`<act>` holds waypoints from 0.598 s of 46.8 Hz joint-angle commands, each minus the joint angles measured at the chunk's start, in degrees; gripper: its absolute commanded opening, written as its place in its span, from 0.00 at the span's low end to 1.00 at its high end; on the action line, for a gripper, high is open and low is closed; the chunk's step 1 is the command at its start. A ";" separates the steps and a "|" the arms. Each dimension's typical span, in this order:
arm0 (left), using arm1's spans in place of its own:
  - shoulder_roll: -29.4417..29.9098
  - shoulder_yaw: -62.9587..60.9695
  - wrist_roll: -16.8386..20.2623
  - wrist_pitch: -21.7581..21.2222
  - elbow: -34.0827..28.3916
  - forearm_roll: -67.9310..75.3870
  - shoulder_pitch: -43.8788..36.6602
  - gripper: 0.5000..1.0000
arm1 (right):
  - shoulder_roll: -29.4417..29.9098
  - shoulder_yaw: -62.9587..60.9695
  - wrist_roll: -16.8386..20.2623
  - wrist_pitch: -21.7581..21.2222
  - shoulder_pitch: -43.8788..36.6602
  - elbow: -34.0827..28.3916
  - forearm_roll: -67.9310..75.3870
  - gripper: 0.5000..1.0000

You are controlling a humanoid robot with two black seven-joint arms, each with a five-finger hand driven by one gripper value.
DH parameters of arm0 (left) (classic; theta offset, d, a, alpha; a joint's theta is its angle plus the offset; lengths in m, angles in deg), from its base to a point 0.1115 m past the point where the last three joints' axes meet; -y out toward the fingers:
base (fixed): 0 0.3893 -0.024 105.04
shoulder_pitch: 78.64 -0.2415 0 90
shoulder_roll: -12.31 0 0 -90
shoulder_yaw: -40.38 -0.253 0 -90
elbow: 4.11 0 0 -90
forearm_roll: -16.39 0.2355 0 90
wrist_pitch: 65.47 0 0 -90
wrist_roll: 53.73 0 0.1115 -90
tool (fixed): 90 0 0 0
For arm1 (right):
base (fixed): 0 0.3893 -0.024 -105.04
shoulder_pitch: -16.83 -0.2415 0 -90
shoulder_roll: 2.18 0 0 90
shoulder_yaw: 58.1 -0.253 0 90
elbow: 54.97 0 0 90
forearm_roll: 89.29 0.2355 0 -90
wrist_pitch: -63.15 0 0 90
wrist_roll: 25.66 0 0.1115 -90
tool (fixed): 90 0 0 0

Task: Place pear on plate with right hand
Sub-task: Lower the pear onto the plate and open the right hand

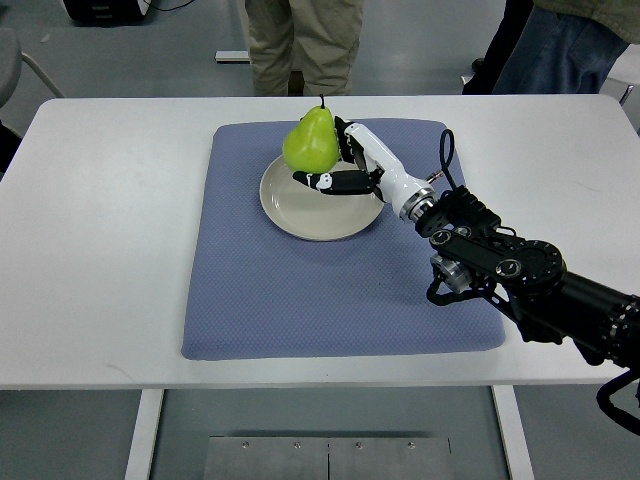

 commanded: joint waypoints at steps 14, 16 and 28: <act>0.00 0.00 0.00 0.00 0.00 0.00 0.00 1.00 | 0.00 1.79 1.96 0.01 1.11 3.20 -0.06 0.00; 0.00 0.00 0.00 0.00 0.00 0.00 0.00 1.00 | 0.00 2.23 2.31 0.01 1.11 3.20 -0.06 0.00; 0.00 0.00 0.00 0.00 0.00 0.00 0.00 1.00 | 0.00 3.55 2.58 0.01 1.90 3.29 -0.06 0.20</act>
